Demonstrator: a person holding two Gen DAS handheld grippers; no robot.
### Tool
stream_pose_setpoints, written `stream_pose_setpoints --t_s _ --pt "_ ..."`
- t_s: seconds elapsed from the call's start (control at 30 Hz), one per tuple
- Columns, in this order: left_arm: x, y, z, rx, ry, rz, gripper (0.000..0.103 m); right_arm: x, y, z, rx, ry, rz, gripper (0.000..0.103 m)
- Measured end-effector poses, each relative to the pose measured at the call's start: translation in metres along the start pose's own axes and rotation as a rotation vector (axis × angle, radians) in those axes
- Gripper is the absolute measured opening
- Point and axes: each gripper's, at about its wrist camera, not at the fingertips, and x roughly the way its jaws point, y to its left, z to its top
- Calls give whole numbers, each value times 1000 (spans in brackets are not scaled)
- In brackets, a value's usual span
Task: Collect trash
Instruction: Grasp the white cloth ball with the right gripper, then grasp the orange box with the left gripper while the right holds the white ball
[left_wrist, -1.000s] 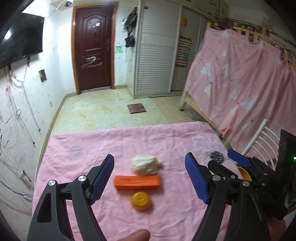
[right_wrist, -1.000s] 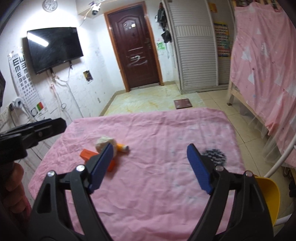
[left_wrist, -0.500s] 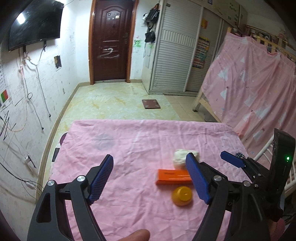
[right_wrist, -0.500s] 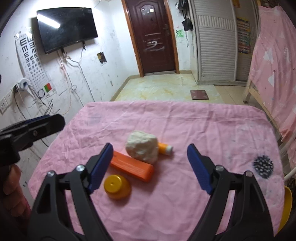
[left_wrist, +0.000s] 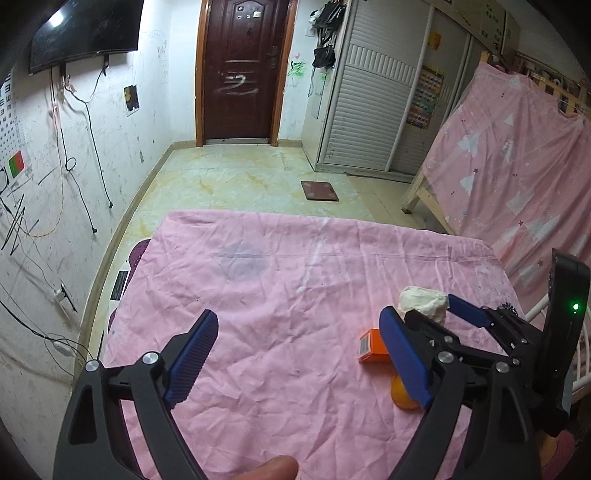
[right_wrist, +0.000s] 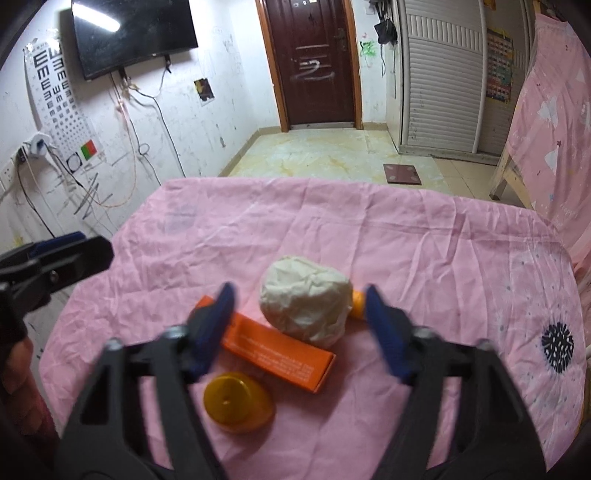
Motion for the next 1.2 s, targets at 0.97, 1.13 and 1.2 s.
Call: stream_pose_setpoints --t_s 0.97,1.13,1.2 --pt "69 -111 -28 187 169 -59 90 -65 -100 -10 192 -167 -53 50" --pt "80 -119 -30 184 197 -43 90 -71 -109 -16 202 -181 -42 50" --pt "86 -118 -29 177 210 -44 90 -72 -112 -18 207 -186 -39 50"
